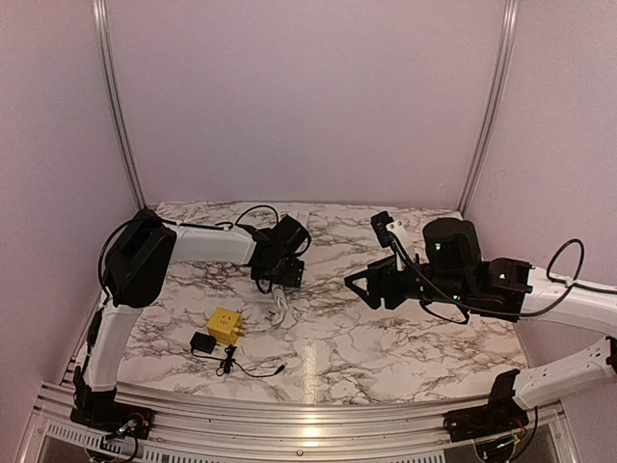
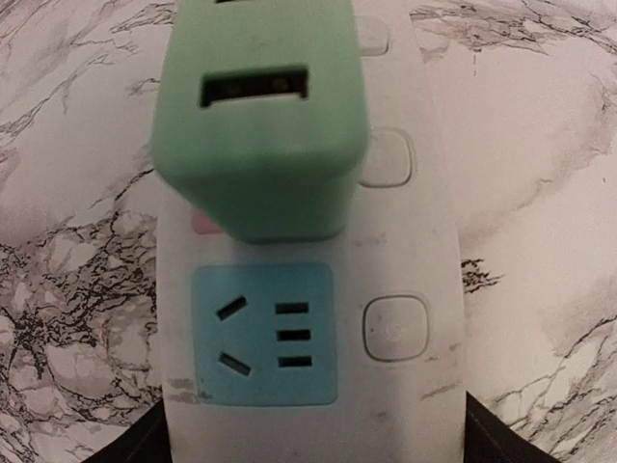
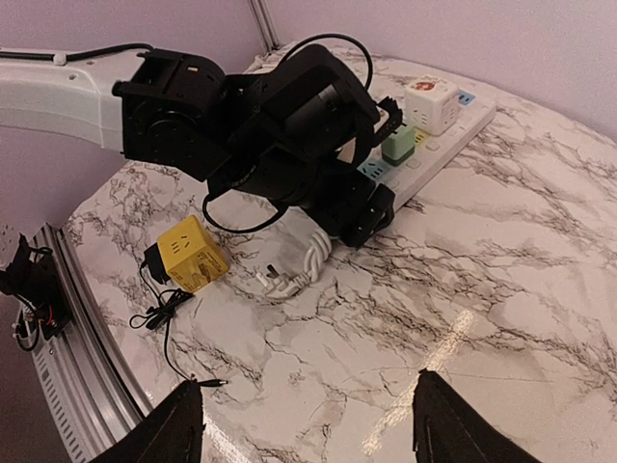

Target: Insert the plug

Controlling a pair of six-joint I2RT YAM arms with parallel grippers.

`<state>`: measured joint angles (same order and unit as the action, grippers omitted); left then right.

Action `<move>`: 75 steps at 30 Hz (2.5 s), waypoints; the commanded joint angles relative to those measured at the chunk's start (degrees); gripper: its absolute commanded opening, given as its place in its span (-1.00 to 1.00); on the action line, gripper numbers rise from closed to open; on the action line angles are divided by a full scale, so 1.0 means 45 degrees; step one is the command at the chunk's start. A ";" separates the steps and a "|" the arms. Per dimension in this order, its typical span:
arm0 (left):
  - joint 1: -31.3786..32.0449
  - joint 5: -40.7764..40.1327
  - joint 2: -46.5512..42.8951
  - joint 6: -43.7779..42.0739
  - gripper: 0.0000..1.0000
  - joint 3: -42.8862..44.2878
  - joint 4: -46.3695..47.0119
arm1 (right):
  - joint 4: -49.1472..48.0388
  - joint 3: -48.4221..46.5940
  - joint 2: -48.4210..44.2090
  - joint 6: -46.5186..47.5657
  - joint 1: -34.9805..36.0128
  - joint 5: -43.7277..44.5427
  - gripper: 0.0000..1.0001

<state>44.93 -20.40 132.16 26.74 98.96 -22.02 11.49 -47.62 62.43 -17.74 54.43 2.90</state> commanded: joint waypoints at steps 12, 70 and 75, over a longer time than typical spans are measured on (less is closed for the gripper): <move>-0.1847 -0.0701 -0.2042 -0.0738 0.15 -0.0332 -0.1176 | -0.0193 0.0178 -0.0007 -0.0208 0.0130 -0.0187 0.41; -0.5621 -0.1135 -0.4380 -0.1529 0.98 -0.6050 -0.0270 | -0.0403 -0.0080 0.0550 -0.0149 0.0262 -0.0482 0.41; -0.5632 -0.1525 -0.4586 -0.1665 0.98 -0.6045 -0.0476 | -0.0424 -0.0005 0.0521 -0.0168 0.0285 -0.0468 0.42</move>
<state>20.23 -23.88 113.65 19.90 72.64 -21.15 10.72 -46.70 64.66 -18.00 55.07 0.95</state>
